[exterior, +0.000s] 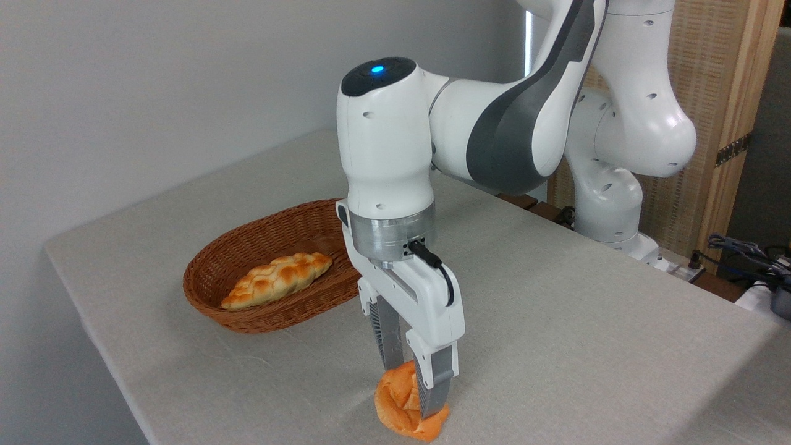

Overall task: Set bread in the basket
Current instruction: 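Close the gripper on the round orange bun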

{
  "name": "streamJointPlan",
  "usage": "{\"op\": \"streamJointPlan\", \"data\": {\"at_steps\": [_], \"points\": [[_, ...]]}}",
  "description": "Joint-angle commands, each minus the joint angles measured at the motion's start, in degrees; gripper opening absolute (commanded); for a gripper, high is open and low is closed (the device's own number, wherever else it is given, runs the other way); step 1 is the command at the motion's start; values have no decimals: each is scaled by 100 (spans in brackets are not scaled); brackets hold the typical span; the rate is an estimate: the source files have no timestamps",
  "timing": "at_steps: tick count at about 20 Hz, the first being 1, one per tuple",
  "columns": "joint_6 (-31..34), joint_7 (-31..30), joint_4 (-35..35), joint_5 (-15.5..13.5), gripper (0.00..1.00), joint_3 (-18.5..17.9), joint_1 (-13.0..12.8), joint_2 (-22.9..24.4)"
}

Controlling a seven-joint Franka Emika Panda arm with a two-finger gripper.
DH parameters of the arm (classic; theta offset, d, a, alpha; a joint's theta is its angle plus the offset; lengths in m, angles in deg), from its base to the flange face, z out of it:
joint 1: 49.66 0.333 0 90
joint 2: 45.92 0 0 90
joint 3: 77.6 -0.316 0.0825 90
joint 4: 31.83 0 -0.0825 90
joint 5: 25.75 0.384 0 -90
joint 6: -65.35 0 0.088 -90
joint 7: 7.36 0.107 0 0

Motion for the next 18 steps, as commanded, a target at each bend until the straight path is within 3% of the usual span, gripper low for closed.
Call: {"op": "streamJointPlan", "data": {"at_steps": [1, 3, 6, 8, 18], "points": [[-124, 57, 55, 120, 100, -33, -31, -25], [-124, 57, 55, 120, 92, -33, -31, -42], [-124, 48, 47, 112, 66, -33, -31, -34], [-124, 48, 46, 85, 55, -33, -31, -34], [-124, -4, -15, -28, 54, -33, -31, -34]]}}
